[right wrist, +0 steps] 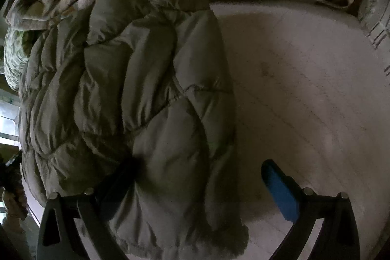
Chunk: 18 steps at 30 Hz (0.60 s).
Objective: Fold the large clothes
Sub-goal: 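Move both open grippers down onto the edge of the folded olive coat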
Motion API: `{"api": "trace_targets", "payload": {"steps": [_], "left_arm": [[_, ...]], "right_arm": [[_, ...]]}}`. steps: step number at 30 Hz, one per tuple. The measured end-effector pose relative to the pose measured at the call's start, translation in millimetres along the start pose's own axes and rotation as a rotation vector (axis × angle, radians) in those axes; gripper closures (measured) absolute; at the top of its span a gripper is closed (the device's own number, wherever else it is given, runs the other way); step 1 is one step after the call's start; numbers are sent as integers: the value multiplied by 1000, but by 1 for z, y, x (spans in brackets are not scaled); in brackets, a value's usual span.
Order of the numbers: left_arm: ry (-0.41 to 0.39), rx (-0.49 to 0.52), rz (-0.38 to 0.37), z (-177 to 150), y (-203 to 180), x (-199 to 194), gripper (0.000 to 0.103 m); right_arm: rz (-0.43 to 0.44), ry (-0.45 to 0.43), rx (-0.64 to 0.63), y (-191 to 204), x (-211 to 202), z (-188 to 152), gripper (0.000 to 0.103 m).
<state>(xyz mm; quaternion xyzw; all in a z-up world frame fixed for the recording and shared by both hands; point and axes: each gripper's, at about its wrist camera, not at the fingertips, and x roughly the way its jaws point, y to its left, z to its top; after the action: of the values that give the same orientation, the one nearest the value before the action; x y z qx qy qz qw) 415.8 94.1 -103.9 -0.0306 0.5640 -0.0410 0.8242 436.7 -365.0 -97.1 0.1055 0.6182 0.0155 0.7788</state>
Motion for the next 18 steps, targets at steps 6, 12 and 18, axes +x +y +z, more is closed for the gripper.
{"api": "trace_targets", "payload": {"steps": [6, 12, 18], "left_arm": [[83, 6, -11, 5, -1, 18, 0], [171, -18, -112, 7, 10, 35, 0], [148, -4, -94, 5, -2, 38, 0]], "right_arm": [[41, 35, 2, -6, 18, 8, 0], [212, 114, 97, -32, 46, 8, 0], [225, 120, 72, -34, 50, 12, 0]]}}
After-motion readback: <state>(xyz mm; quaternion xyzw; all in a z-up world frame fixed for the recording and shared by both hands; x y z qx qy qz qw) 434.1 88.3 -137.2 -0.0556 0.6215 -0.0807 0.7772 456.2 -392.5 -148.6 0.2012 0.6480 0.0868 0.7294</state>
